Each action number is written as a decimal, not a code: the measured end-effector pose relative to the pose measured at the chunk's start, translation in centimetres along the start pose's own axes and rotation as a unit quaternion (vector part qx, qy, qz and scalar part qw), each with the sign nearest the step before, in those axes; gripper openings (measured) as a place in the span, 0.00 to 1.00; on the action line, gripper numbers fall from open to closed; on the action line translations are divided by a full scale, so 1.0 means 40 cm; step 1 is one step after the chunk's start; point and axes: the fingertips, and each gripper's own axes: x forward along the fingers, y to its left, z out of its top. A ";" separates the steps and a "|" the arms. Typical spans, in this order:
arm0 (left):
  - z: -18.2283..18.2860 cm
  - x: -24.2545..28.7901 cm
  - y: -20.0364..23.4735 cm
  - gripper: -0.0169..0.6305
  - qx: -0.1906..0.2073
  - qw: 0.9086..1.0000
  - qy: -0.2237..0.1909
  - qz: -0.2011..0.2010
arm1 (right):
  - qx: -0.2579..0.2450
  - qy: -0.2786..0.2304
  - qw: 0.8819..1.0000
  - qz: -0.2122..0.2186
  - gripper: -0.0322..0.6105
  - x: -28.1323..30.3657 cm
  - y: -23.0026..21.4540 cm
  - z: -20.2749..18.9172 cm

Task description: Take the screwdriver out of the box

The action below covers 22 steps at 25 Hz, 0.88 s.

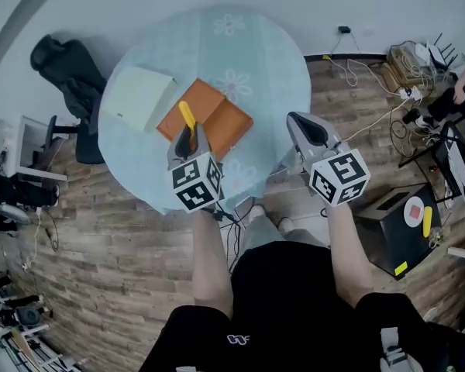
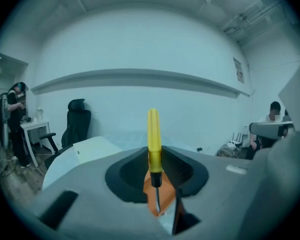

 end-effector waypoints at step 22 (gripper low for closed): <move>0.139 -0.234 -0.007 0.16 -0.042 0.991 -0.129 0.020 | -0.033 -0.049 0.998 0.022 0.07 -0.009 0.107 0.112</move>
